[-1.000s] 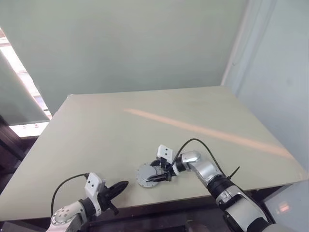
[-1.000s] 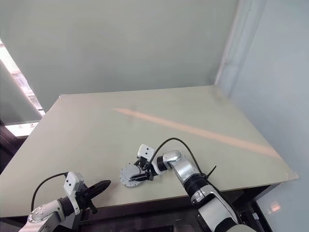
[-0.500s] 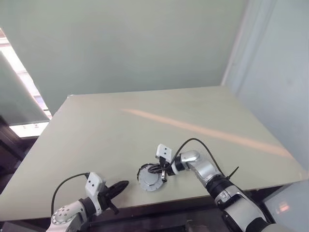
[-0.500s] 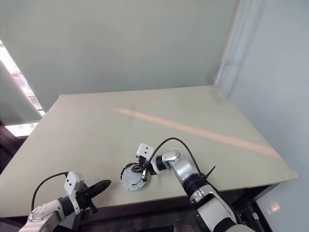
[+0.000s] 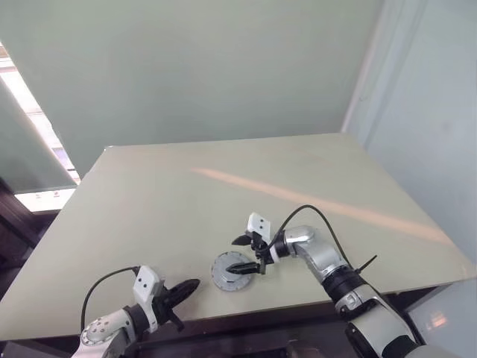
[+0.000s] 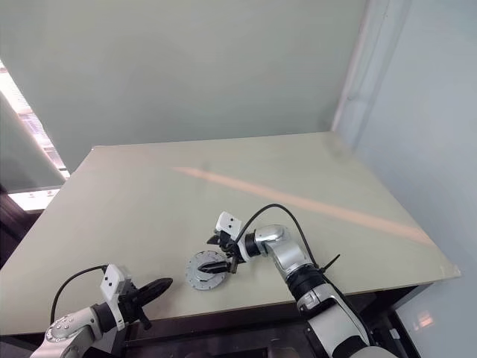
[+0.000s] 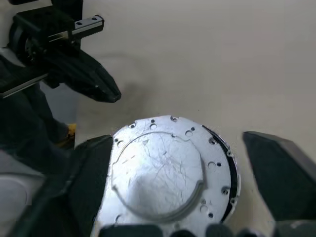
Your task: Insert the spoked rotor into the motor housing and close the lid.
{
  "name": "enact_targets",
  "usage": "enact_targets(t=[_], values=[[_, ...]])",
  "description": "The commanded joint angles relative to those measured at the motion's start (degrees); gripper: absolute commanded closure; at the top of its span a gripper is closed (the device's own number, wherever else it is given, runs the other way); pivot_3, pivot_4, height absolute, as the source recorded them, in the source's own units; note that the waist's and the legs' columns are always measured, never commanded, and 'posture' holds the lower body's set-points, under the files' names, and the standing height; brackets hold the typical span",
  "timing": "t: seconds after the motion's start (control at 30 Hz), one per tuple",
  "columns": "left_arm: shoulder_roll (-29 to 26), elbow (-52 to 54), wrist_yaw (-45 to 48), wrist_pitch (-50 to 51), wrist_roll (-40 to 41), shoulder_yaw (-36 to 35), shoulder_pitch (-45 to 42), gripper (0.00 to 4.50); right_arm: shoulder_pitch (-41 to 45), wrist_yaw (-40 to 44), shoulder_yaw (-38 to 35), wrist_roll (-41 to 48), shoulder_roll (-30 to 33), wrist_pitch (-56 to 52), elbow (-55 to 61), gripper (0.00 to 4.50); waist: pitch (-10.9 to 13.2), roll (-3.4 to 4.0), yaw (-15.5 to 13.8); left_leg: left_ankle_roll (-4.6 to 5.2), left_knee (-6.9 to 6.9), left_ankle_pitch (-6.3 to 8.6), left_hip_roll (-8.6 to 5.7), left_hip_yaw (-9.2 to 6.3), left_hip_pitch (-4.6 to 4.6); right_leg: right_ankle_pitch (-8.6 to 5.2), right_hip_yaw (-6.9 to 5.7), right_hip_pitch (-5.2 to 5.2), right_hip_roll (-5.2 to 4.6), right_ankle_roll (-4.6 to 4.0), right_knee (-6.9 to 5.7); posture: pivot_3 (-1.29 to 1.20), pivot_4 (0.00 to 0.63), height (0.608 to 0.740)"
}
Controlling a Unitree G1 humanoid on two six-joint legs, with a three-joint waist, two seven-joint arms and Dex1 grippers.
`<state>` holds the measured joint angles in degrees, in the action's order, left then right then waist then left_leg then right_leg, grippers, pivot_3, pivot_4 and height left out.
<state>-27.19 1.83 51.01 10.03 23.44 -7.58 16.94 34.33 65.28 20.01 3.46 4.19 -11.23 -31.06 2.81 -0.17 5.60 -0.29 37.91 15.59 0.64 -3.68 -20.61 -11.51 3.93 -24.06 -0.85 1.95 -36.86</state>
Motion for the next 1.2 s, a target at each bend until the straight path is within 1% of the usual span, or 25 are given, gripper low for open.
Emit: enact_targets(t=[0.03, 0.57, 0.8, 1.2], values=[[-0.3, 0.7, 0.3, -0.9, 0.1, 0.0, -0.9, 4.5, -0.8, 1.0, 0.6, 1.3, 0.1, -1.2, 4.3, 0.02, 0.0, 0.0, 0.0, 0.0, -0.01, 0.0, 0.0, 0.0, 0.0, 0.0, 0.0, 0.0, 0.0, 0.0, 0.0, 0.0, 0.0, 0.74], [-0.6, 1.4, 0.2, -0.5, 0.1, 0.1, -0.7, 4.5, -4.3, -4.8, 1.9, 0.0, -1.6, 0.4, 5.0, 0.02, 0.0, 0.0, 0.0, 0.0, 0.0, 0.0, 0.0, 0.0, 0.0, 0.0, 0.0, -0.01, 0.0, 0.0, -0.01, 0.0, 0.0, 0.74], [-0.7, 1.6, 0.2, -0.2, 0.1, 0.2, -1.0, 4.5, -4.9, -5.4, 2.8, -0.6, -1.3, 1.1, 4.4, 0.02, 0.0, 0.0, 0.0, 0.0, 0.01, 0.0, 0.0, 0.01, 0.01, 0.0, 0.01, -0.01, 0.0, 0.0, -0.01, 0.0, 0.0, 0.74], [-0.5, 1.7, 0.1, -0.1, 0.0, 0.5, -1.2, 4.5, -4.5, -8.0, 3.3, -2.2, -1.5, 4.8, 0.3, 0.02, 0.0, 0.0, 0.0, 0.0, 0.01, 0.0, 0.0, 0.01, 0.01, 0.0, 0.01, 0.0, 0.0, 0.0, -0.01, 0.0, 0.0, 0.74]])
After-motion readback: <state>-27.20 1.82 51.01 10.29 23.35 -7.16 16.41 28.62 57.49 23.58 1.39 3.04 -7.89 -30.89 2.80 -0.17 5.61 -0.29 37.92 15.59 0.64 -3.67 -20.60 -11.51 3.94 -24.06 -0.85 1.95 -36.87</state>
